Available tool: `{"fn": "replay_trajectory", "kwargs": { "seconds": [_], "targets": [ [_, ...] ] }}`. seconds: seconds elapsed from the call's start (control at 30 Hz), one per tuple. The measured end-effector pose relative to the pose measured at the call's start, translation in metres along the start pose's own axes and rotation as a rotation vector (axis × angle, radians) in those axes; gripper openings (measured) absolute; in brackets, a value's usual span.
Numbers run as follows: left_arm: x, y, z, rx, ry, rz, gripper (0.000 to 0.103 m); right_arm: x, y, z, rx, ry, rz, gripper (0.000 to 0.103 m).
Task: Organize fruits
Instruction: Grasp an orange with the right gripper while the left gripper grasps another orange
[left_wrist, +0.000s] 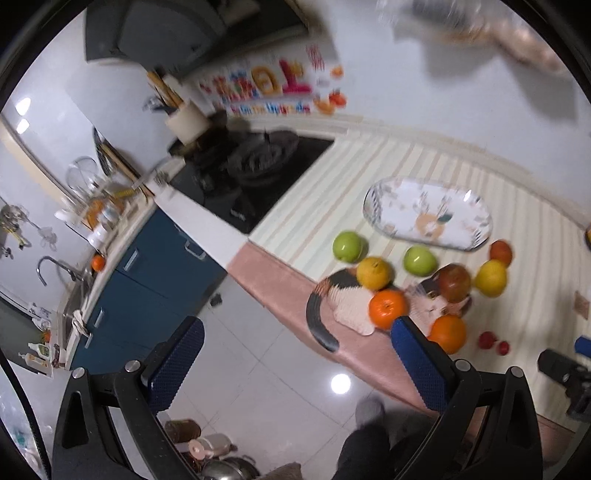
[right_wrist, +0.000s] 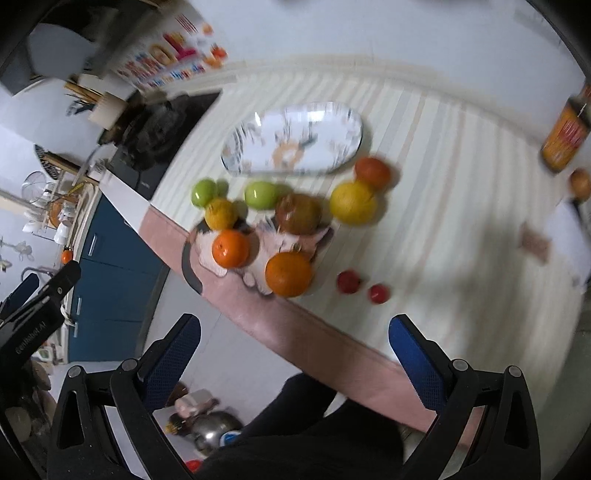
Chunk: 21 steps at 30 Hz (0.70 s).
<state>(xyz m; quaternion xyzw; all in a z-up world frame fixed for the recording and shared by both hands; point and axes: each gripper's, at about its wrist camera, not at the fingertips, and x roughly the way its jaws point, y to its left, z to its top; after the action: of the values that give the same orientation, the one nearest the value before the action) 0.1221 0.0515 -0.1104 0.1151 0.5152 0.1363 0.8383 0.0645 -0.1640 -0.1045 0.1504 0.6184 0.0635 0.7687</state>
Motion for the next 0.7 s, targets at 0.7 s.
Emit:
{"fn": "replay_trajectory", "kwargs": {
  "seconds": [0.7],
  "targets": [
    [0.210, -0.059, 0.022, 0.179, 0.483, -0.478, 0.094, 0.208, 0.014, 0.028, 0.209, 0.214, -0.123, 0.068]
  ]
}}
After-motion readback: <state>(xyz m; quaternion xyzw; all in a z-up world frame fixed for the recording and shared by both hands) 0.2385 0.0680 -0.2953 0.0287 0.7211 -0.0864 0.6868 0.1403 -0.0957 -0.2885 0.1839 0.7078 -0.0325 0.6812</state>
